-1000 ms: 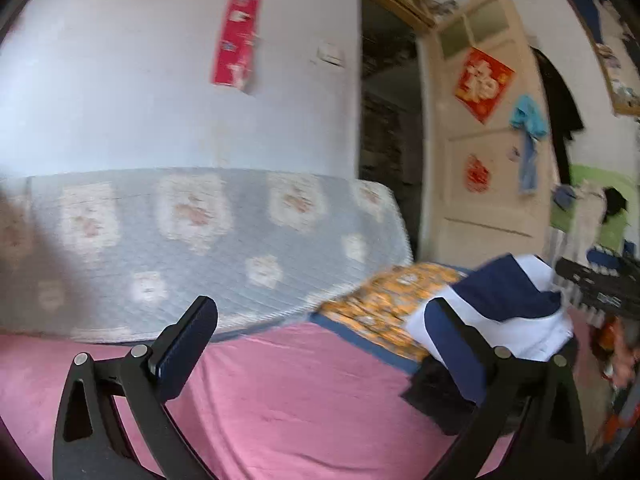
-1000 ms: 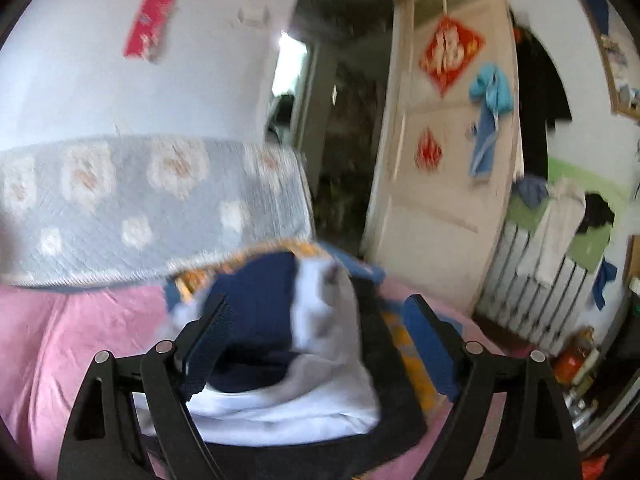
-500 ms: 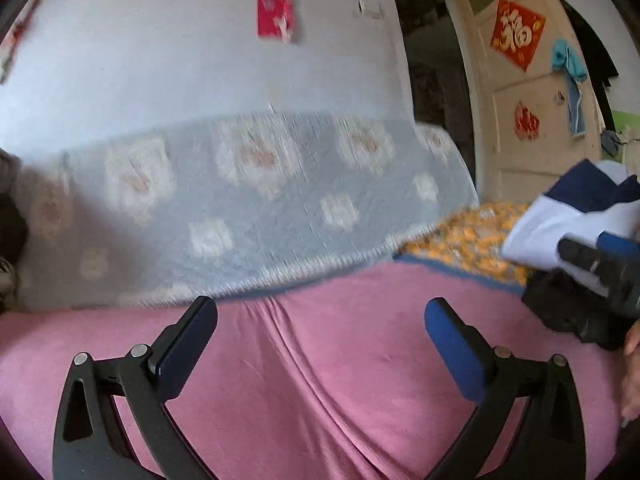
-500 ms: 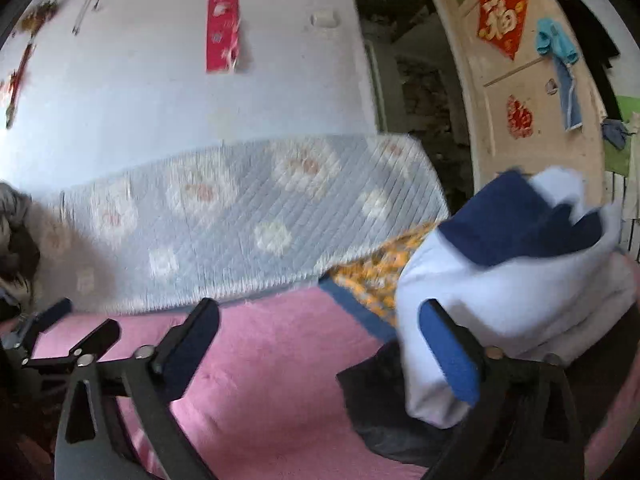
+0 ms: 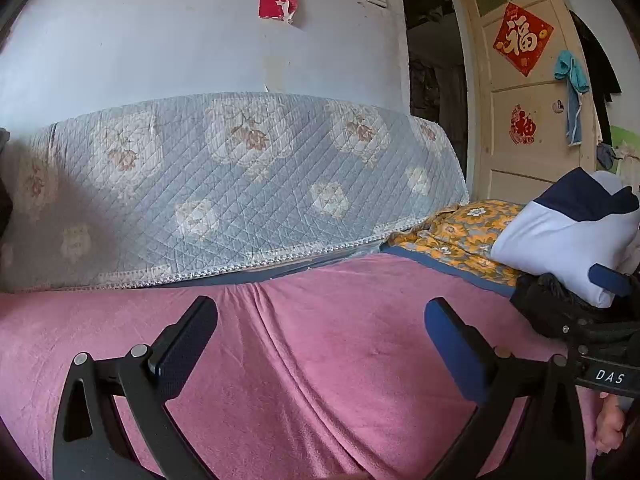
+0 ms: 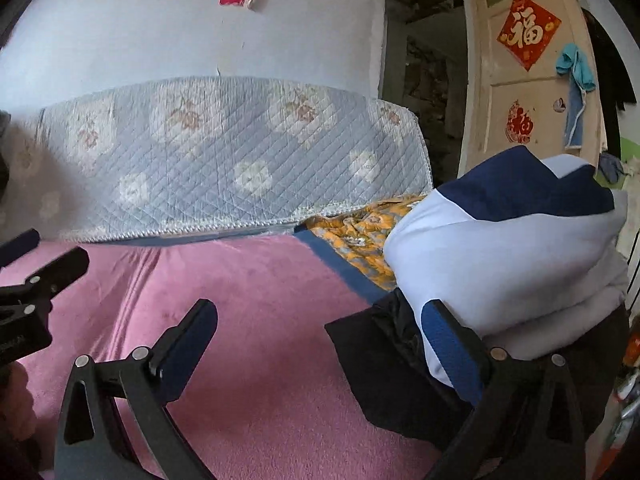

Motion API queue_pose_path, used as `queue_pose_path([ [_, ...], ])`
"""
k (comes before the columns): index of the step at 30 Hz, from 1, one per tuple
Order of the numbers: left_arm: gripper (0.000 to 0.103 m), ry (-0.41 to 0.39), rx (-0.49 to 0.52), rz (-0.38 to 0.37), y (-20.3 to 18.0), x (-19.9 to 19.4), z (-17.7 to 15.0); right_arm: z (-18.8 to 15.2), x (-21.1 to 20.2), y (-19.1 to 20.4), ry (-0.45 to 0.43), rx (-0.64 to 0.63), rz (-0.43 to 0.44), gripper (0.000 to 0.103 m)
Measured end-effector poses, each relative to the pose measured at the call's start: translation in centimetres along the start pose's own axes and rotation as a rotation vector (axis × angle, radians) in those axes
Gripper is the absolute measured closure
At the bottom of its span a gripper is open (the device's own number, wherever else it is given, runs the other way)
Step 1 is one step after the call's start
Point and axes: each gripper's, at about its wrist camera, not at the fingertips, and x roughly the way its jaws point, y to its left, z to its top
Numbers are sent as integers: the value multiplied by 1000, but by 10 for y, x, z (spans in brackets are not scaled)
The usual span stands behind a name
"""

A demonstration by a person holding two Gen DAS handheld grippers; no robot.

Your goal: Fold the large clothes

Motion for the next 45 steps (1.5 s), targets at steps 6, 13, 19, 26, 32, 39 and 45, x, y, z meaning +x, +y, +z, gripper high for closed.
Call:
queue_pose_path([
  [6, 0, 14, -7, 9, 1, 3, 1, -3, -2, 5, -16, -22, -17, 0],
  [13, 0, 35, -43, 4, 8, 5, 0, -4, -5, 4, -34, -19, -16, 0],
  [19, 0, 17, -24, -10, 5, 1, 0, -4, -4, 4, -25, -15, -11, 0],
  [26, 0, 16, -22, -15, 4, 0, 1, -4, -5, 5, -22, -19, -17, 0],
  [32, 0, 36, -41, -21, 8, 2, 0, -5, -4, 5, -19, -21, -16, 0],
  [39, 0, 64, -65, -24, 13, 8, -1, -5, -2, 7, -7, -28, -16, 0],
  [45, 0, 64, -62, -24, 13, 9, -2, -5, -2, 4, -14, -18, -10, 0],
])
